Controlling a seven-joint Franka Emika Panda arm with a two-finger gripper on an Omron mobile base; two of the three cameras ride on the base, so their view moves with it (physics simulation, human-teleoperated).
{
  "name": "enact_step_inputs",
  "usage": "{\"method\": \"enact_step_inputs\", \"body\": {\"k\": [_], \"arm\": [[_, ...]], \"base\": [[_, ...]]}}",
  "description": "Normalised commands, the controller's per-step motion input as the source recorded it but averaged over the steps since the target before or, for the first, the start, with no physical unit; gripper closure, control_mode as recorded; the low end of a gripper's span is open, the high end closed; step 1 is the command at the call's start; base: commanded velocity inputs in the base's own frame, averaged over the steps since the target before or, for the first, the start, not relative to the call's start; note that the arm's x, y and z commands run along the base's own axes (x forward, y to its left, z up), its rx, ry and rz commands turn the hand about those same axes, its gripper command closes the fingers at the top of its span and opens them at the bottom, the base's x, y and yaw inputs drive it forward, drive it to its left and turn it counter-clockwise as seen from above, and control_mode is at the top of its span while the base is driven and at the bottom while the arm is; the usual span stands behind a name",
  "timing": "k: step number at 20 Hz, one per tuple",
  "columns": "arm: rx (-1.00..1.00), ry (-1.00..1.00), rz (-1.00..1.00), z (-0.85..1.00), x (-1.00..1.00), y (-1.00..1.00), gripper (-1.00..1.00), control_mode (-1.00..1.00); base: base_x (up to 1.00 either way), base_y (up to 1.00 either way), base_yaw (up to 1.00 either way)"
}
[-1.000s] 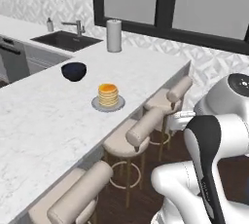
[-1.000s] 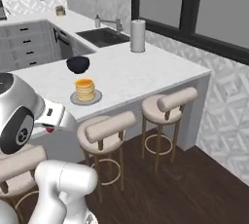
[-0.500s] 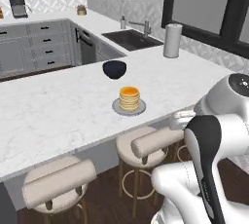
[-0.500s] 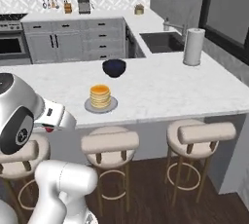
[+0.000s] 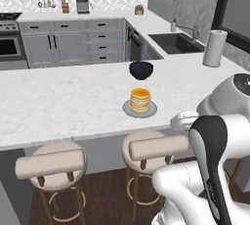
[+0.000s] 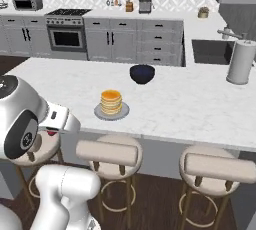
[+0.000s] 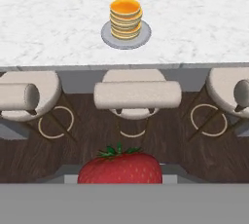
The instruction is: Take the strawberry from the fridge and place it on top of the pancake, located on the dining counter.
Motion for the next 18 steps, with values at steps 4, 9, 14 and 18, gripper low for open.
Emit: {"method": "enact_step_inputs", "body": {"k": [4, 9, 14, 18], "arm": [[0.0, 0.0, 0.0, 0.0, 0.0, 0.0, 1.0, 1.0], [0.0, 0.0, 0.0, 0.0, 0.0, 0.0, 1.0, 1.0], [0.0, 0.0, 0.0, 0.0, 0.0, 0.0, 1.0, 1.0], [0.0, 0.0, 0.0, 0.0, 0.0, 0.0, 1.0, 1.0]], "base": [[0.54, -0.14, 0.21], [0.75, -0.11, 0.0], [0.42, -0.43, -0.04], [0.24, -0.45, -0.02]]}}
